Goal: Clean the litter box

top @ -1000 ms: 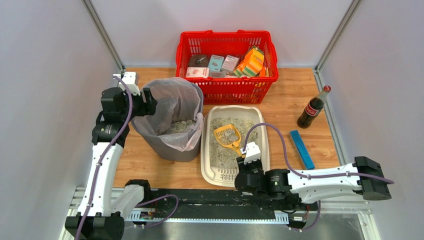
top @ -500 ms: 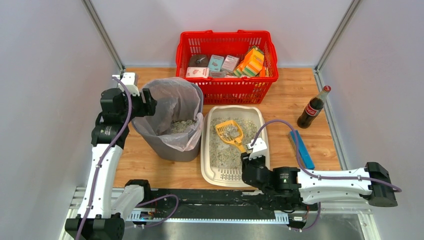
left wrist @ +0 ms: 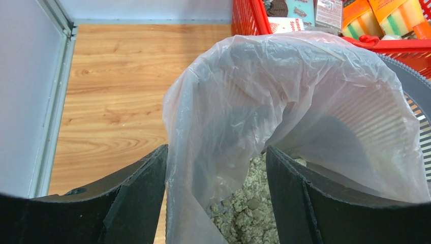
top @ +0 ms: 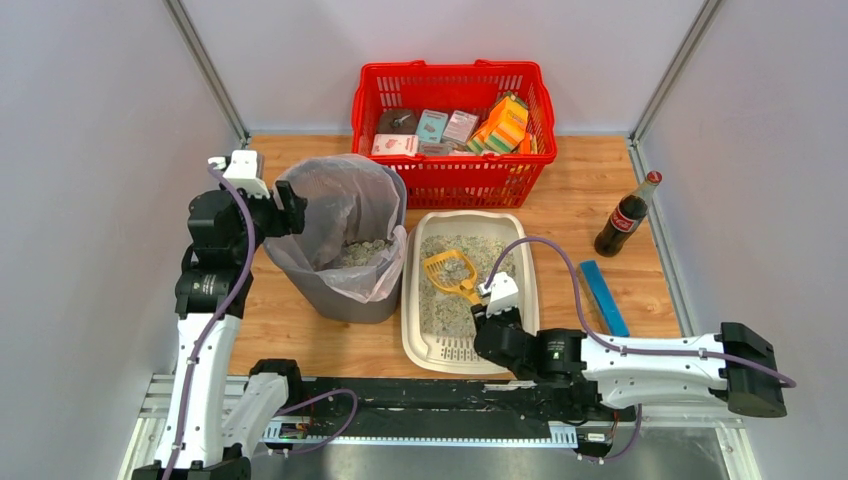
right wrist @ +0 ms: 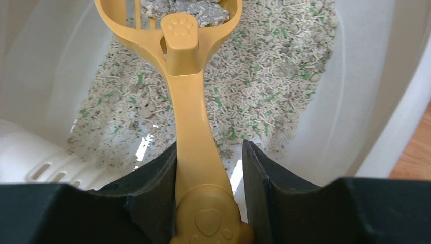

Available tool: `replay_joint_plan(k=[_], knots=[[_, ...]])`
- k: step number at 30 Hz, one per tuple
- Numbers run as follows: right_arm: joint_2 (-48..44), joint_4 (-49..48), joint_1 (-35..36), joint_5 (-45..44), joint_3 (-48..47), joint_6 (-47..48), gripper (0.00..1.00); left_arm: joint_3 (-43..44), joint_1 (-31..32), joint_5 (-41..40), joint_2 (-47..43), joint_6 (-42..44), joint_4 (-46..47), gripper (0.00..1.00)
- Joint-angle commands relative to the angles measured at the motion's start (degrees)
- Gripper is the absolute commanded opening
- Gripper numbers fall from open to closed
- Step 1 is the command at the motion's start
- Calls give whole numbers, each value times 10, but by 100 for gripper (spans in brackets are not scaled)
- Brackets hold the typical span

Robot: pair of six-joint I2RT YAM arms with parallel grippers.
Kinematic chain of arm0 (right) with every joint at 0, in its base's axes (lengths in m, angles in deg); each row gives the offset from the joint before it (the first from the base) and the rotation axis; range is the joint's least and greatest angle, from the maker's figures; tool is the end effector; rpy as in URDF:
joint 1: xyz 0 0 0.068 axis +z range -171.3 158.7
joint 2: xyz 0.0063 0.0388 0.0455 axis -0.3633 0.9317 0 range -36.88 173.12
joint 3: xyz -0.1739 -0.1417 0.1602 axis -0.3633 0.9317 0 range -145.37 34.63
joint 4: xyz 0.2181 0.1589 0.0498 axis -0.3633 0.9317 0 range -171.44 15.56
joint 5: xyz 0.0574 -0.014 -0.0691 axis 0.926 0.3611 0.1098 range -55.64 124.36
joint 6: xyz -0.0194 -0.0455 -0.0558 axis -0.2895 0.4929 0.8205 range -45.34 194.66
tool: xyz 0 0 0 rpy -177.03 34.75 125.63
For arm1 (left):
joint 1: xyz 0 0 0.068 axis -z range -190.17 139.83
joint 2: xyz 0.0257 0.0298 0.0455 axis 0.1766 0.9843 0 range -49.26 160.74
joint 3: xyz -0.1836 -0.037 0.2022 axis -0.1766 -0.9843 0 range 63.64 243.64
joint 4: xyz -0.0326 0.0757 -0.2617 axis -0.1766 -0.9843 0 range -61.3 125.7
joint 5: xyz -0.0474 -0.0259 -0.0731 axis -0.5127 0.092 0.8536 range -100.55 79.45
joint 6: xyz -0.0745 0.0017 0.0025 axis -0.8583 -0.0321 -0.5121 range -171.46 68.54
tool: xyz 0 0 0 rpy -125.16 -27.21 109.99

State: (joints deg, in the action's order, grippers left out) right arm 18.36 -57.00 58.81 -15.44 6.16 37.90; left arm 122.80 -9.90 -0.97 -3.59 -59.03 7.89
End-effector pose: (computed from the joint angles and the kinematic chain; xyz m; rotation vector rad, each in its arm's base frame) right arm 0.0811 0.1863 0.1806 -0.4510 2.0513 0.1180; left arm 0.2026 -0.0115 0.3895 0.0024 1.8244 -0.2489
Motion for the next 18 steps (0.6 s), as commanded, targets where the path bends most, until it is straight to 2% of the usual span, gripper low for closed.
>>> replay_joint_plan(k=[1,2,3,4,5,6,8,10,11,12,13,14,15,16,17,18], knots=[[-7,-82,-8,46,-8,48,0,15,1,-2,-6,-3,24,77],[4,-45,-7,24,-22,32,0,19,1,-7,-8,0,21,77],[26,-7,-8,-41,-32,-8,0,19,1,-29,-15,3,18,77],[29,50,-14,-59,-48,-32,0,18,1,-44,-19,5,18,79],[27,53,-21,-37,-48,-45,0,13,1,-61,-22,4,16,82],[15,-18,-21,-2,-41,-6,0,11,1,-94,-23,0,15,83],[20,-83,-12,64,-24,33,0,11,1,-94,-19,1,9,84],[67,12,-6,9,-56,-2,0,6,0,-72,-22,-1,19,84],[76,54,-11,-64,-84,-26,0,2,1,-53,-26,-2,23,84],[77,95,-16,-76,-90,-44,0,2,1,-49,-27,-2,28,84],[50,83,-22,-69,-88,-34,0,2,1,-50,-28,-2,28,84],[30,47,-23,-13,-61,-6,0,4,1,-60,-26,-2,26,84],[7,-43,-22,25,-45,23,0,6,1,-64,-23,-2,21,84],[-7,-69,-23,45,-29,51,0,7,1,-69,-21,-2,20,84],[-14,-60,-22,27,-28,42,0,8,1,-70,-22,-3,19,84],[-10,2,-22,1,-40,27,0,8,0,-70,-26,-4,19,84]])
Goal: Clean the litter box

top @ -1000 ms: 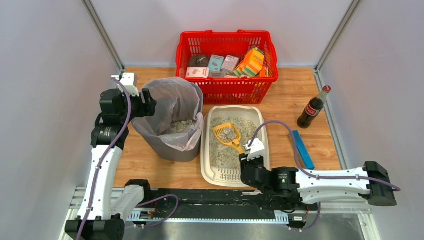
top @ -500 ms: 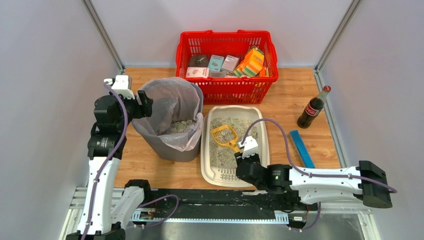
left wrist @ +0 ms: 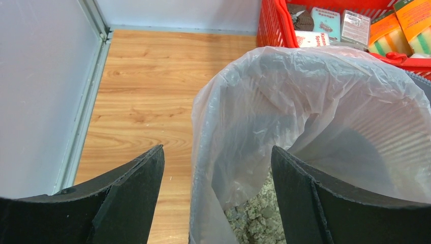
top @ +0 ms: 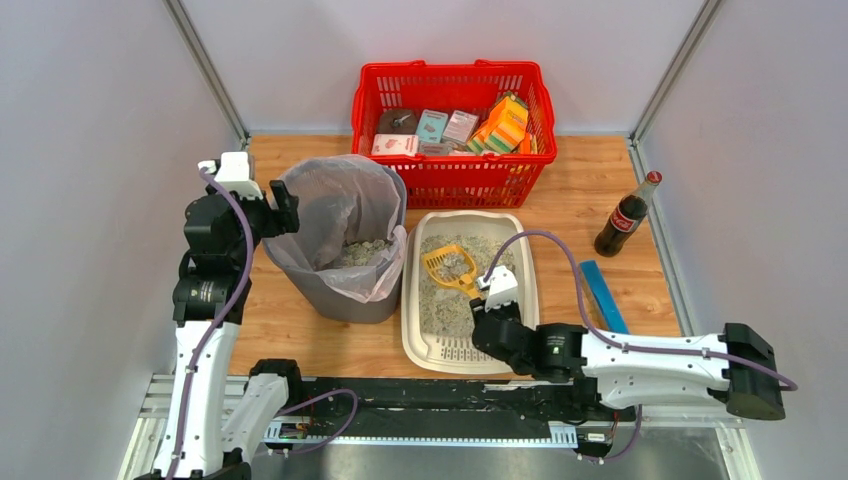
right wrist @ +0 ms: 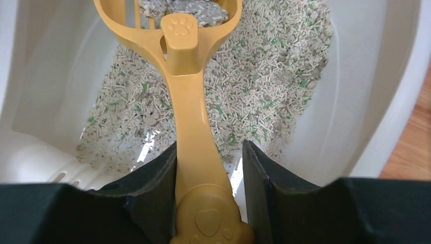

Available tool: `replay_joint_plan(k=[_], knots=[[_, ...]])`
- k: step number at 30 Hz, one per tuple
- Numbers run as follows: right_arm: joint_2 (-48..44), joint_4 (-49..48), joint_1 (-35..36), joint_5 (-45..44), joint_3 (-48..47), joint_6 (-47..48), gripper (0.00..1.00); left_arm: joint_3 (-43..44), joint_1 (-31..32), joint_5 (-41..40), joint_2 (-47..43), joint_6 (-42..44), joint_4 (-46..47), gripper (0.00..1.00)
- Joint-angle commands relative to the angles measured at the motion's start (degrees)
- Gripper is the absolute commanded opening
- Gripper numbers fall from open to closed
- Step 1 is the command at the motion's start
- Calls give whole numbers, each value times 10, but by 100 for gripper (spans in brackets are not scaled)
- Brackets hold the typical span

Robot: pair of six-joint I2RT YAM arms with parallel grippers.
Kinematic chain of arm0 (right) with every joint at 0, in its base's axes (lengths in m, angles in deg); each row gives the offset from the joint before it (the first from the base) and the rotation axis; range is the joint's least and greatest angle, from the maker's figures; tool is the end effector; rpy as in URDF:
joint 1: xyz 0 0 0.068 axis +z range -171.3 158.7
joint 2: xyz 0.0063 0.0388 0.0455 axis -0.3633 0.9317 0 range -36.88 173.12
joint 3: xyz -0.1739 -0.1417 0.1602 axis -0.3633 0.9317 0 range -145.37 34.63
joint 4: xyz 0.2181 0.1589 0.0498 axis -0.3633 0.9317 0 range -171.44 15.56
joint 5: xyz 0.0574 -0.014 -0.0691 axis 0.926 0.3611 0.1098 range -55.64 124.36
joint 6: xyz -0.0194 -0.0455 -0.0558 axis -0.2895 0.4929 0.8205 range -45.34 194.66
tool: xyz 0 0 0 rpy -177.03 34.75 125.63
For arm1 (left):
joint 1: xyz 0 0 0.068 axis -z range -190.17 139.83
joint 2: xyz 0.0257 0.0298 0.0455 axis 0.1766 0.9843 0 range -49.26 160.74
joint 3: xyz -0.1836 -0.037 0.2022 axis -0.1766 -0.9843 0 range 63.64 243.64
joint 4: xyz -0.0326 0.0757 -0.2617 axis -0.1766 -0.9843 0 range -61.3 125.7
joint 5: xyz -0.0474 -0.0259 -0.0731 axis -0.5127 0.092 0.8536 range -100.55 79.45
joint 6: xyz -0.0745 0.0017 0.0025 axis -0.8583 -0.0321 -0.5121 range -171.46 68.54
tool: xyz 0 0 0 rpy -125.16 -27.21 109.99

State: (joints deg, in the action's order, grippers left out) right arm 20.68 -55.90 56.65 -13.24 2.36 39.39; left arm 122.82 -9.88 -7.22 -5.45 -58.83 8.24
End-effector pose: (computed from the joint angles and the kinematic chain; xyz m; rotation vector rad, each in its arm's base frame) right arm 0.0891 0.1955 0.1924 -0.4569 2.0733 0.1138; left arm 0.1945 -0.0047 0.3960 -0.0683 1.7827 -0.1481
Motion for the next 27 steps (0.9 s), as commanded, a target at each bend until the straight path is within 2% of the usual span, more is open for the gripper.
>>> replay_joint_plan(k=[1,3,8,12,17,21,27], knots=[[-30,27,-1,-53,-9,-28,0,8,1,-8,-8,-8,16,84],[-43,77,-3,-97,-20,-34,0,13,1,-9,-8,-25,11,88],[-130,46,-2,-74,0,16,0,73,-12,40,34,-53,-25,91],[-169,95,-3,-90,-16,18,0,99,-12,22,54,-42,-50,91],[-173,145,-5,-54,-80,23,0,101,-13,20,65,-25,-60,91],[-170,204,-5,-72,-134,27,0,77,-12,5,63,-11,-46,88],[-152,219,-17,-87,-227,89,0,55,-11,0,56,-8,-37,83]])
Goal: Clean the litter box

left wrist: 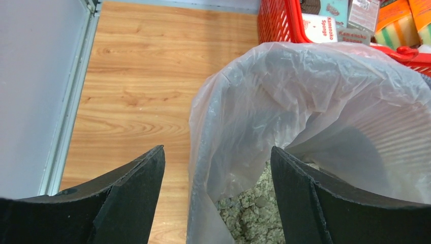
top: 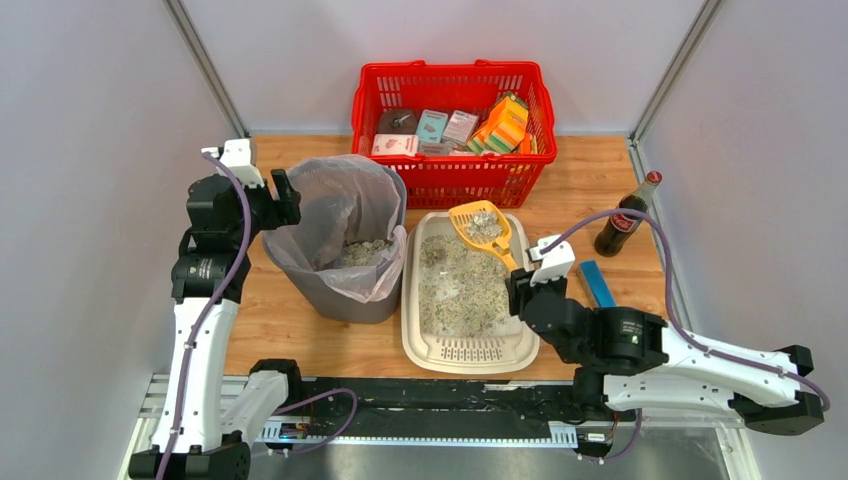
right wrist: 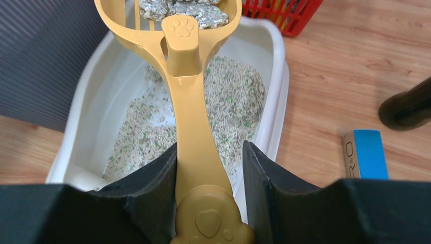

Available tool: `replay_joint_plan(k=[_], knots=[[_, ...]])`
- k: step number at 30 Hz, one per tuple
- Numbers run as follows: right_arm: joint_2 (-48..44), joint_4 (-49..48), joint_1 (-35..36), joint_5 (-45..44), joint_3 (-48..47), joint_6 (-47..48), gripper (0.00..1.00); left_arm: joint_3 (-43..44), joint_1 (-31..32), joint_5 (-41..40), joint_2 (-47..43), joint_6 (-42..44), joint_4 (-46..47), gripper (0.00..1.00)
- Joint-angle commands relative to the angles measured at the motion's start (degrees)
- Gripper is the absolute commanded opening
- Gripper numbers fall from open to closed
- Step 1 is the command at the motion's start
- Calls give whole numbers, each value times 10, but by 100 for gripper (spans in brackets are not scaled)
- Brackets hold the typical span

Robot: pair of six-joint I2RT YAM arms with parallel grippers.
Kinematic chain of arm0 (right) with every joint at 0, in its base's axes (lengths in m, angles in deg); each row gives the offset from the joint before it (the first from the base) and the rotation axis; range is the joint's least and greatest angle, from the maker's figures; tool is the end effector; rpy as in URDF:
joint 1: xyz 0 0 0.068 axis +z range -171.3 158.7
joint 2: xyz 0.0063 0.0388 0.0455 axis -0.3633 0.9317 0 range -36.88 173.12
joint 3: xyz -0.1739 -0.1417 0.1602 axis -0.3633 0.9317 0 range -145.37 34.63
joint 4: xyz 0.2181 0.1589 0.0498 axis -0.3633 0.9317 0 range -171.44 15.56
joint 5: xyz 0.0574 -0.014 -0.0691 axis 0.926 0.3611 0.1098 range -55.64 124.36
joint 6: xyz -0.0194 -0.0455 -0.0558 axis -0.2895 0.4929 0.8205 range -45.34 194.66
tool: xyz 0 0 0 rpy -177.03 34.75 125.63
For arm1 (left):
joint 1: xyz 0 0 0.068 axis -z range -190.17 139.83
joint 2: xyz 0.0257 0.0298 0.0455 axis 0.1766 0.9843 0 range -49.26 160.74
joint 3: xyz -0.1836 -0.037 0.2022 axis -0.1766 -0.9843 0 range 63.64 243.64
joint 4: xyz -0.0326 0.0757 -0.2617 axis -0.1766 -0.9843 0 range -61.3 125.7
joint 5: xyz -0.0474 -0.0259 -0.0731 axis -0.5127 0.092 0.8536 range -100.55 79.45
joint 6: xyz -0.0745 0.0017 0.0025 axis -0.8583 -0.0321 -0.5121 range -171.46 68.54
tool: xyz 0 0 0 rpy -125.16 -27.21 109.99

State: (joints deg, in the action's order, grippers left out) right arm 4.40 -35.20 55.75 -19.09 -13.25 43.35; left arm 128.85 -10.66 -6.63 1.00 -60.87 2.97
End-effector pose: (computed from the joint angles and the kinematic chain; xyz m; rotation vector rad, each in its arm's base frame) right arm 0.0839 0.1400 0.3080 -0.3262 1.9370 0.1653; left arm 0.2139 -0.0026 0.4017 -0.1157 1.8805 -0.1711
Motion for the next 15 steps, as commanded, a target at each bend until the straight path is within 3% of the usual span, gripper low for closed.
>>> replay_joint_plan(k=[1,9,15], knots=[[14,13,-10,-28,-84,69,0,-3,-3,-5,-11,11,17,83],[50,-6,-43,24,-176,152,0,-18,-4,-12,-22,10,14,88],[112,-48,-95,118,-262,247,0,-18,2,-23,-24,19,12,86]])
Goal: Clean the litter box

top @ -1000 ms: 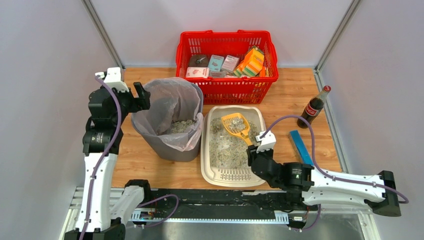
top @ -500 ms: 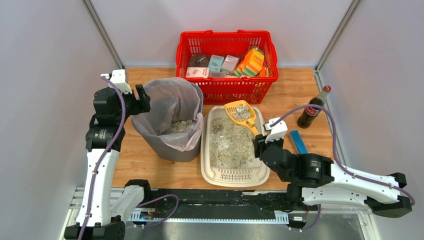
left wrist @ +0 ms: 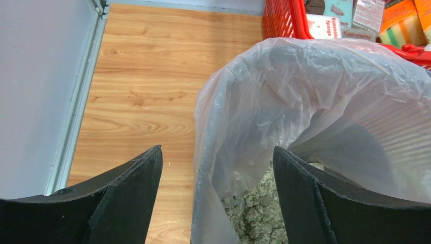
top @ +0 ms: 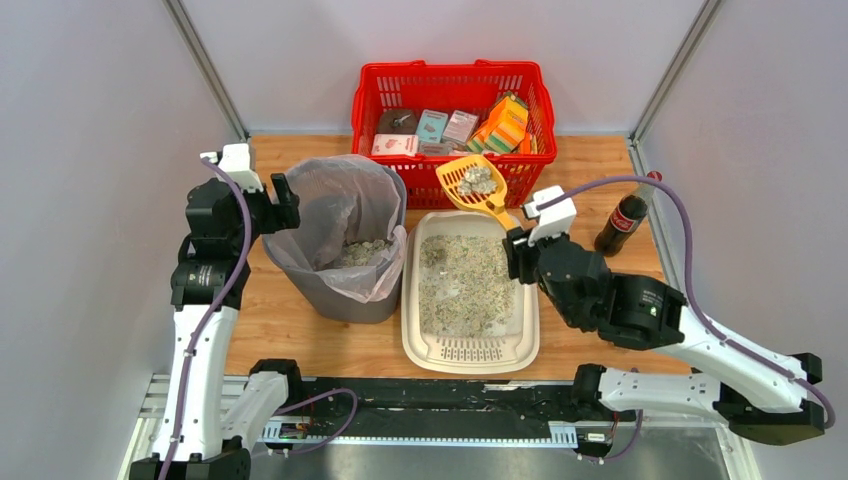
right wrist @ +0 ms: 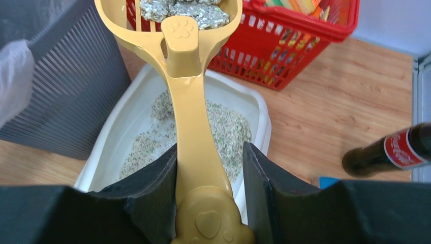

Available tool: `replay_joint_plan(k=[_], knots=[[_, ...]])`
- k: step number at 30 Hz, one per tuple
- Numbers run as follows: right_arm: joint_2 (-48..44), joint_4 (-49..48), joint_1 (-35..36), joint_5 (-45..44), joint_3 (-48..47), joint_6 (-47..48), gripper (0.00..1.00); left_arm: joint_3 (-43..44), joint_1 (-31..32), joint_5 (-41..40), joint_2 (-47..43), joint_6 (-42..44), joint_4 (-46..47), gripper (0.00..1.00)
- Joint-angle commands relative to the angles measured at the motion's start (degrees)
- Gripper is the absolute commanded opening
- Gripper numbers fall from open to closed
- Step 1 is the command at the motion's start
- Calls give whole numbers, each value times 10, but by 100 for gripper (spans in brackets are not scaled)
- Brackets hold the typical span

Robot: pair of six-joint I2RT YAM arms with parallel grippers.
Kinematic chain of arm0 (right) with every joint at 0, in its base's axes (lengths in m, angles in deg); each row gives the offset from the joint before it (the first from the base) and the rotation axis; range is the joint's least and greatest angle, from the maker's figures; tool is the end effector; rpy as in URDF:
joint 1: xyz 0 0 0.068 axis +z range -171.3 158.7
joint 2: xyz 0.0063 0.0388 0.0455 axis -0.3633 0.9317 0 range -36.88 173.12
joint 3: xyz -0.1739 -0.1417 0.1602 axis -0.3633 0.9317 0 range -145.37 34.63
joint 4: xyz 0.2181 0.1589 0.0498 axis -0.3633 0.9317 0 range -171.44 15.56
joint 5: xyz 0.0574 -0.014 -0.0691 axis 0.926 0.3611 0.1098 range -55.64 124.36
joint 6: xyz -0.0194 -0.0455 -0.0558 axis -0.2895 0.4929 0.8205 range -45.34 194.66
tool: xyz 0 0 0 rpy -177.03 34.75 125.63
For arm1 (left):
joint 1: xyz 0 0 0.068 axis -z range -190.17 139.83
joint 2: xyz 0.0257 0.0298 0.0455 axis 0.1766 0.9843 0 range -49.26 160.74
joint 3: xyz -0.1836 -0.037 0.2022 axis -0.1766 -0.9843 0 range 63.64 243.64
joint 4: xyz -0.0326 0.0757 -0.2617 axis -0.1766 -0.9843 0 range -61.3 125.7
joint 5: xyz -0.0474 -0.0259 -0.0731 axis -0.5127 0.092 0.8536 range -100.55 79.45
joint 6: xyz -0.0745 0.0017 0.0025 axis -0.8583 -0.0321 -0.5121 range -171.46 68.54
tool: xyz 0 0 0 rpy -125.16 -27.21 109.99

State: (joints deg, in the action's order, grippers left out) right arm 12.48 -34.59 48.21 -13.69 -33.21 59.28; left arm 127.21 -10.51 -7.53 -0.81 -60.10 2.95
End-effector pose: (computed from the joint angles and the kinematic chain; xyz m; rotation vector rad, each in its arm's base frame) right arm 0.1047 0.1471 0.3999 -0.4002 1.8537 0.1348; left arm 0.2073 -0.0022 0.3972 -0.1110 1.8776 -0.1490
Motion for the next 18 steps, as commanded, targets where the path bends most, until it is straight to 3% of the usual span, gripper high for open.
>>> replay_joint_plan(k=[1,10,14,18], knots=[[52,-58,-23,77,-74,99,0,-2,1,-21,-7,17,12,85],[165,-90,-20,95,-202,245,0,-12,26,-27,-2,16,15,76],[200,-163,21,-3,-210,369,0,-8,27,-24,7,19,9,70],[225,-178,26,-16,-237,418,0,-6,27,-52,8,24,1,68]])
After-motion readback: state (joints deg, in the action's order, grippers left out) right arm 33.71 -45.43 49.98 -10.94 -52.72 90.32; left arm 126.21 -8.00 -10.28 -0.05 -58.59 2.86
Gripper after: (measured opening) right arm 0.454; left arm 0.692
